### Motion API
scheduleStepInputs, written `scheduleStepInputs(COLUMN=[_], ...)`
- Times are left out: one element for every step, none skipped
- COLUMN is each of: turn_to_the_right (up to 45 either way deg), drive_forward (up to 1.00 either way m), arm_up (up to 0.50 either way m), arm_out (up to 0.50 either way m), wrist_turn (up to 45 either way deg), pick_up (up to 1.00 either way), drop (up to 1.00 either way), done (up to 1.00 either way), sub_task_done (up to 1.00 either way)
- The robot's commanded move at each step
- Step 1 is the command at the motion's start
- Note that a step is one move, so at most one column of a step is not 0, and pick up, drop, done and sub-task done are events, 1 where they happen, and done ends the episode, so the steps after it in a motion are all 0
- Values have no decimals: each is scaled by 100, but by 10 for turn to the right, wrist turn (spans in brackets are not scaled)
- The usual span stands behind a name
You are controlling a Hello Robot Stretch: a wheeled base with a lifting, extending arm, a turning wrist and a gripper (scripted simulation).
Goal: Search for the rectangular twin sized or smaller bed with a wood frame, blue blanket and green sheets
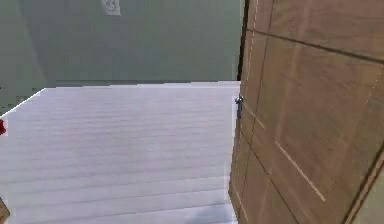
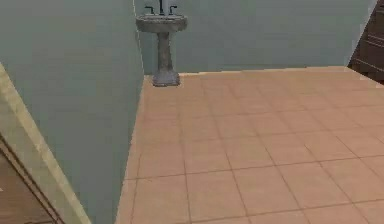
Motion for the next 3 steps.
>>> scheduleStepInputs(turn_to_the_right=[0,-60,0], drive_forward=[100,0,40], arm_up=[0,0,0], arm_out=[0,0,0], wrist_turn=[0,0,0], pick_up=[0,0,0], drop=[0,0,0], done=[0,0,0], sub_task_done=[0,0,0])
